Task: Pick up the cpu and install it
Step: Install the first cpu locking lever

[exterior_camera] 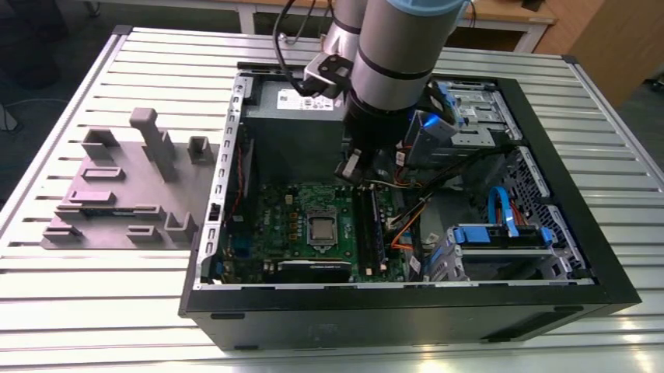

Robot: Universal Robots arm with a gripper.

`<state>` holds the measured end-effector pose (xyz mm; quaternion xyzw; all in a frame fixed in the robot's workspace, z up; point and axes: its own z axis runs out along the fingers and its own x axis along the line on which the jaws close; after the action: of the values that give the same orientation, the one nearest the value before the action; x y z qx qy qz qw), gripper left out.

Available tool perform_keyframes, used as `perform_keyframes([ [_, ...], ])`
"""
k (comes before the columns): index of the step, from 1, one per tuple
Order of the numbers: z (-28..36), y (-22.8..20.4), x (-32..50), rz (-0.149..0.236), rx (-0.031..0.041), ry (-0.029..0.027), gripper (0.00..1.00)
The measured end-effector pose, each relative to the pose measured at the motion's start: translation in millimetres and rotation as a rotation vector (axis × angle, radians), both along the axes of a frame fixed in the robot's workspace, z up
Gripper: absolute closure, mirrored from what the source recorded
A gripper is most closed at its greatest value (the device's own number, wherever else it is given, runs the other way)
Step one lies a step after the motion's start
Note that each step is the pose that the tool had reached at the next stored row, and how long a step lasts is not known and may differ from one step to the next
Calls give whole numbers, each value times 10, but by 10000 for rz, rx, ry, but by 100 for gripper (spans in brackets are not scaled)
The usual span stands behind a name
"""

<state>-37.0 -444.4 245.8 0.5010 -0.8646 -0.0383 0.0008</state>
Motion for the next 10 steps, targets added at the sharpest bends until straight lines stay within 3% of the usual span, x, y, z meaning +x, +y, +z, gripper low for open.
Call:
perform_keyframes([
  [4, -12, 6, -2, 562, -1, 1, 90],
  [10, -21, 11, -73, 728, 3, 0, 90],
])
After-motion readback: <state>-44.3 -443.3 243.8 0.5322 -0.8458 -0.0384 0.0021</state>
